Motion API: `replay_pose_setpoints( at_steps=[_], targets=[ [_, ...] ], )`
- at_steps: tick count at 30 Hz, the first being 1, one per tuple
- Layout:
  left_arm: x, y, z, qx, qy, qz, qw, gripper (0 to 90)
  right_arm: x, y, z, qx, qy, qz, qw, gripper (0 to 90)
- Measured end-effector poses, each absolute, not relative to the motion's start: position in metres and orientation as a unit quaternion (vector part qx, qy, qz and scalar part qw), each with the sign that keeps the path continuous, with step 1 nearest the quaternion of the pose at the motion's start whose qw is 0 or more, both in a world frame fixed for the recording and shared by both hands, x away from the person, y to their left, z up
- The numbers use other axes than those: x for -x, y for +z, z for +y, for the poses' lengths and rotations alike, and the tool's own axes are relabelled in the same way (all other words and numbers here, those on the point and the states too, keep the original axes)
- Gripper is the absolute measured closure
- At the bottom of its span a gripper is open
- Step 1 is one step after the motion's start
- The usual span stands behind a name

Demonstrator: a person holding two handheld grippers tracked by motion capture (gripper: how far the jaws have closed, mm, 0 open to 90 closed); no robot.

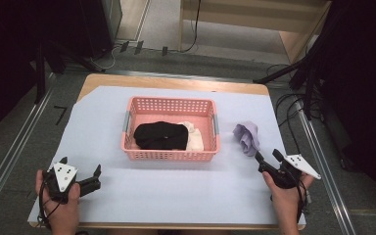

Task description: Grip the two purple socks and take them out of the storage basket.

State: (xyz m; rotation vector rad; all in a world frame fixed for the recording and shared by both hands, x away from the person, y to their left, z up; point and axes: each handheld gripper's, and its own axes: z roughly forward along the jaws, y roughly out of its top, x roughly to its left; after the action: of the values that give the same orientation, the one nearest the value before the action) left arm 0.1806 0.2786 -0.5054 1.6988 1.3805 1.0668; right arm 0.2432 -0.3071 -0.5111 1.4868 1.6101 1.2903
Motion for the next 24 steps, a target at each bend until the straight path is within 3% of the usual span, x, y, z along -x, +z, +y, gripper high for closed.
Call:
replay_pose_setpoints(
  at_steps=[5,8,24],
  targets=[
    [-0.181,-0.505,0.279,-0.655,0.411,0.532,0.346,0.1,-0.230,-0.512,-0.317,-0.540,0.495,0.607,0.309,15.0],
    [-0.181,-0.505,0.279,-0.655,0.411,0.532,0.345,0.1,-0.222,-0.516,-0.321,-0.538,0.497,0.609,0.306,12.5],
    [-0.181,-0.505,0.278,-0.657,0.411,0.531,0.342,0.1,-0.190,-0.527,-0.348,-0.555,0.501,0.590,0.304,9.9]
  ],
)
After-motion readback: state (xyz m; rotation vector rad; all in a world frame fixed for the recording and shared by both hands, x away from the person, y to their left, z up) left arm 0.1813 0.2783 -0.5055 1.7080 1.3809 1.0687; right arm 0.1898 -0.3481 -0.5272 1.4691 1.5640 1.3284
